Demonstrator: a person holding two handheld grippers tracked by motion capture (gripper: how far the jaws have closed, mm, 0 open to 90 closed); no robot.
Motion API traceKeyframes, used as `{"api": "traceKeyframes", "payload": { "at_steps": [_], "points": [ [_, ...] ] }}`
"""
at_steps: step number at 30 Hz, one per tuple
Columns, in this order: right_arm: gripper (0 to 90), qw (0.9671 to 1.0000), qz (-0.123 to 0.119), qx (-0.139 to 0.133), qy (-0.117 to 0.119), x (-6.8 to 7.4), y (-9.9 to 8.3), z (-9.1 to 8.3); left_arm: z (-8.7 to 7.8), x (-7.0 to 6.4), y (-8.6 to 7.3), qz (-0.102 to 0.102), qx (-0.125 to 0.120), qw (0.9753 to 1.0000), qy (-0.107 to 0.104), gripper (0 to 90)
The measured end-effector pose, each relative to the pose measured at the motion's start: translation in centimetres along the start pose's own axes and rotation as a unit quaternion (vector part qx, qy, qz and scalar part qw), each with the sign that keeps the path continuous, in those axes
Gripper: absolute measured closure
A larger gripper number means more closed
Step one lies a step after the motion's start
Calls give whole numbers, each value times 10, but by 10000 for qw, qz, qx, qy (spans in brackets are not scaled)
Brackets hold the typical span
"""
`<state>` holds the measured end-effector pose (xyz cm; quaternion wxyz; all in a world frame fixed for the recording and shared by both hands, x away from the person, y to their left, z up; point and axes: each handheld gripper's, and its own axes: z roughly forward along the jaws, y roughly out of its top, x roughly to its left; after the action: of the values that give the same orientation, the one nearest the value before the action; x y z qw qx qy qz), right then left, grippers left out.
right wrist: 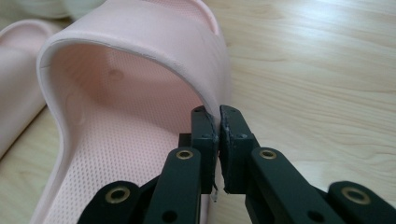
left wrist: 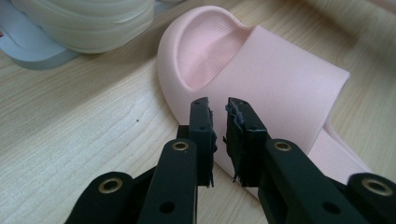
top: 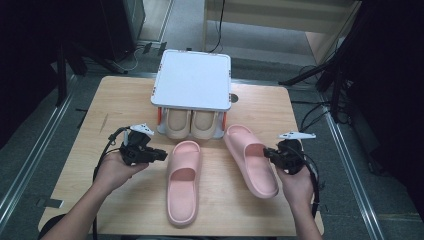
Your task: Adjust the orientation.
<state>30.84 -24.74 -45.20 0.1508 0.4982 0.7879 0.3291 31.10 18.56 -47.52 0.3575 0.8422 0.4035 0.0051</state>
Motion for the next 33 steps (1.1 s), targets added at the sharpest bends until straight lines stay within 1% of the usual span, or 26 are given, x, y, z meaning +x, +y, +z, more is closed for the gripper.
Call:
{"api": "traceKeyframes", "payload": {
  "at_steps": [2,4,9,10,12,13,16,18,20,21,25,28,30,31,33],
  "points": [
    [865,9998,-165,68,30,11,-1,4,0,-1,0,-12,-18,10000,0,797],
    [865,9995,-254,165,75,18,-2,9,1,-2,-1,-12,-9,10000,8,790],
    [862,9976,-500,453,128,28,-4,24,0,-2,-3,5,12,10000,16,783],
    [862,9970,-564,502,144,30,-5,26,1,-2,-4,-16,-1,10000,23,782],
    [861,9963,-630,556,169,35,-5,30,1,-1,-5,-45,-4,10000,42,773],
    [860,9957,-710,567,197,39,-6,32,2,0,-5,-49,4,10000,54,766],
    [850,9950,-785,591,200,48,-7,36,5,0,-6,-68,55,9999,84,766],
    [843,9942,-825,642,265,54,-10,38,7,0,-7,-17,146,9998,109,766],
    [834,9941,-777,684,326,59,-13,40,8,0,-7,-2,179,9998,97,764],
    [830,9941,-781,690,298,61,-14,39,9,-1,-7,16,197,9997,105,763],
    [813,9943,-718,689,387,62,-17,38,12,-2,-7,49,254,9996,87,761],
    [801,9945,-616,693,487,61,-20,38,13,-3,-6,111,271,9996,64,760],
    [749,9944,-524,657,634,59,-20,37,14,-3,-7,128,262,9996,64,757],
    [743,9943,-463,623,725,56,-19,36,13,-3,-7,125,264,9995,71,756],
    [703,9943,-374,547,830,51,-18,31,12,-2,-8,140,271,9995,102,755]
  ]
}}
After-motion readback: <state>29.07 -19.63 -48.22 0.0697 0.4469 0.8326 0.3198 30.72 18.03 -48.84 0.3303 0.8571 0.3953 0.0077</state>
